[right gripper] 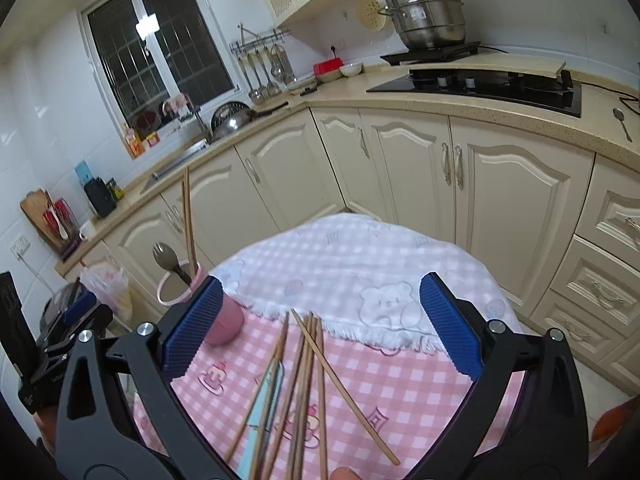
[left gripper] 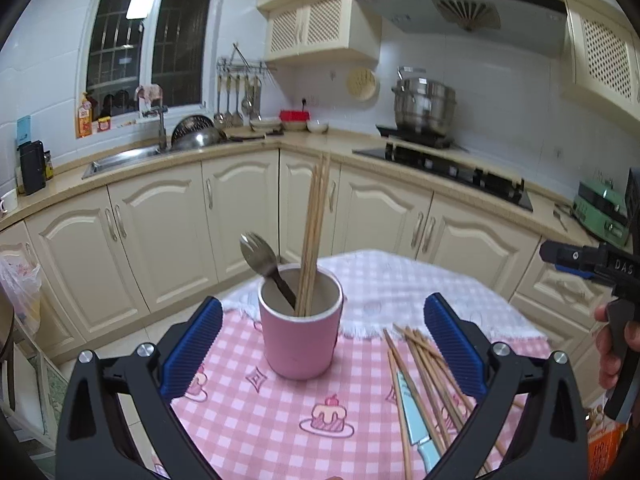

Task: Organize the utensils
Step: 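Move both open tools back over the remaining chopsticks, then grasp one chopstick with the right tool while the left tool grasps another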

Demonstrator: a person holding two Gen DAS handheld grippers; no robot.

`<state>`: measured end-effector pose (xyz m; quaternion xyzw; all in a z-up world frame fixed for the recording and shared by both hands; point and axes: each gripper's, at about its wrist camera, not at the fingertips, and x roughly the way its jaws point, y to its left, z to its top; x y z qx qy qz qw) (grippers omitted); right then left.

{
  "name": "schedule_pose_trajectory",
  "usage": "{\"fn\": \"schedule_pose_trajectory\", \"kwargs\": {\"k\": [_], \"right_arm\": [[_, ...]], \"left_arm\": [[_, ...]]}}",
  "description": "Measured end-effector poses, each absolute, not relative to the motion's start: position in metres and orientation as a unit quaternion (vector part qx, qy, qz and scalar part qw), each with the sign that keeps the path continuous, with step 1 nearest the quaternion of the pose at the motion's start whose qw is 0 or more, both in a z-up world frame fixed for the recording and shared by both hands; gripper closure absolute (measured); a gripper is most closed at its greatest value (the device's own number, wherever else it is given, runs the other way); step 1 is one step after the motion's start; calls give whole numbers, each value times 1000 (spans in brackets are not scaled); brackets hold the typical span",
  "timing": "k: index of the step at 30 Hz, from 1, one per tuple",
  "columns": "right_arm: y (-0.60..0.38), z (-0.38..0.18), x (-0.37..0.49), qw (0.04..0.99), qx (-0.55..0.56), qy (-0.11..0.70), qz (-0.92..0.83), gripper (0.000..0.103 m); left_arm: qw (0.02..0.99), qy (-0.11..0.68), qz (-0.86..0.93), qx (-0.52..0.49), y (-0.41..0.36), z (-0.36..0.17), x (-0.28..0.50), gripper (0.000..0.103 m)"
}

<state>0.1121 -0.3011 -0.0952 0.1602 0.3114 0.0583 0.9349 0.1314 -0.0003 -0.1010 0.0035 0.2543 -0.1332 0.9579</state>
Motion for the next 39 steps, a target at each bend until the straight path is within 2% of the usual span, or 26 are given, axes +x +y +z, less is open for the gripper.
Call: {"fn": "schedule_pose_trajectory", "kwargs": {"k": [16, 33, 39], "right_arm": [[-299, -141, 114, 910, 136, 387, 58, 6], [-300, -173, 119, 888, 111, 441, 60, 6], [-287, -195, 128, 873, 57, 480, 67, 6]], "left_arm": [[899, 399, -168, 72, -41, -195, 149, 4], [862, 461, -169, 125, -64, -241, 156, 4], [857, 467, -164, 146, -74, -248, 166, 4]]}}
